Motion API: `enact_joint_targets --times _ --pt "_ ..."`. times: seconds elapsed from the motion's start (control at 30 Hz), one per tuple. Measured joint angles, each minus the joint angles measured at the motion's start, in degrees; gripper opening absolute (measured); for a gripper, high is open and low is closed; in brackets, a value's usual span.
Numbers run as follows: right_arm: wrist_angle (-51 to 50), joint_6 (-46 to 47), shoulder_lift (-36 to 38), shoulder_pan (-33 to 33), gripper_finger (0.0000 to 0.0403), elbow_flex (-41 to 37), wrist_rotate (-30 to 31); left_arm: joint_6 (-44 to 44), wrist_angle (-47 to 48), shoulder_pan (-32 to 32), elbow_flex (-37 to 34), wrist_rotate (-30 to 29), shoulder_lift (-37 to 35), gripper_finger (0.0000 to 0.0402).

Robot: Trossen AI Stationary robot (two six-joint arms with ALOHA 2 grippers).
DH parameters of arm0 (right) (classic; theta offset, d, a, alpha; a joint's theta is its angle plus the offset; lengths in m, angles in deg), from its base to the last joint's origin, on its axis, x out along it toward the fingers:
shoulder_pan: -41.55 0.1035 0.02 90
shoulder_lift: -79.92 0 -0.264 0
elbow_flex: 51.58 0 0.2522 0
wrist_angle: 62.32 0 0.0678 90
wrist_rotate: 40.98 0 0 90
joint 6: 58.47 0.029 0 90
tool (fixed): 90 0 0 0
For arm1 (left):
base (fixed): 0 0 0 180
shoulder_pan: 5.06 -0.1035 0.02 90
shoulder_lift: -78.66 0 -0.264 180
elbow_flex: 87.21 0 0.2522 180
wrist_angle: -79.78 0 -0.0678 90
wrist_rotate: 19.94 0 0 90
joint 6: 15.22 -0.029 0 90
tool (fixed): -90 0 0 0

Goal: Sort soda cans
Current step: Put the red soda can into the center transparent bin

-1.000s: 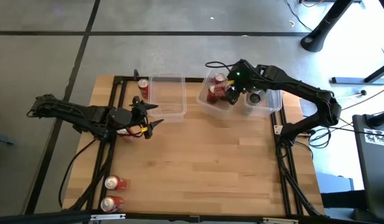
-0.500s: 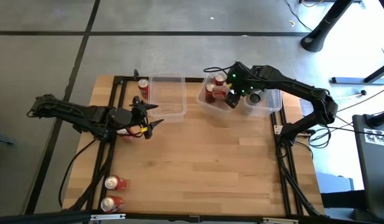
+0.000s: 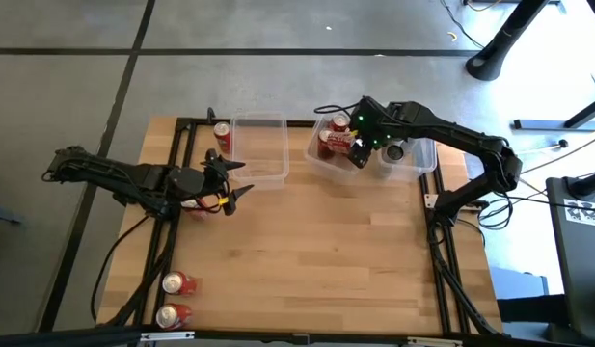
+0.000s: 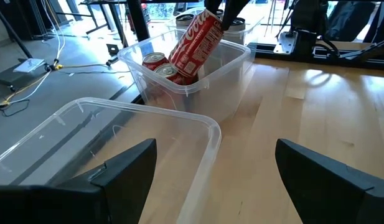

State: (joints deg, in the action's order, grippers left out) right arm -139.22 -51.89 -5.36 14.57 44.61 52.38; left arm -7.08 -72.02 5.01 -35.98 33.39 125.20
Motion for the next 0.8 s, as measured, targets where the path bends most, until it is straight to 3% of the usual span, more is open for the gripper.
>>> enact_joint_targets --times 0.43,0.8 --pt "-3.46 -0.11 4.26 0.00 0.0234 -0.04 -2.99 -0.79 -0.01 0.00 0.00 -0.02 0.00 0.0317" --pt "-0.46 -0.84 -2.47 0.00 0.0234 -0.04 -2.06 -0.17 -0.07 0.00 0.00 -0.02 0.02 0.0317"
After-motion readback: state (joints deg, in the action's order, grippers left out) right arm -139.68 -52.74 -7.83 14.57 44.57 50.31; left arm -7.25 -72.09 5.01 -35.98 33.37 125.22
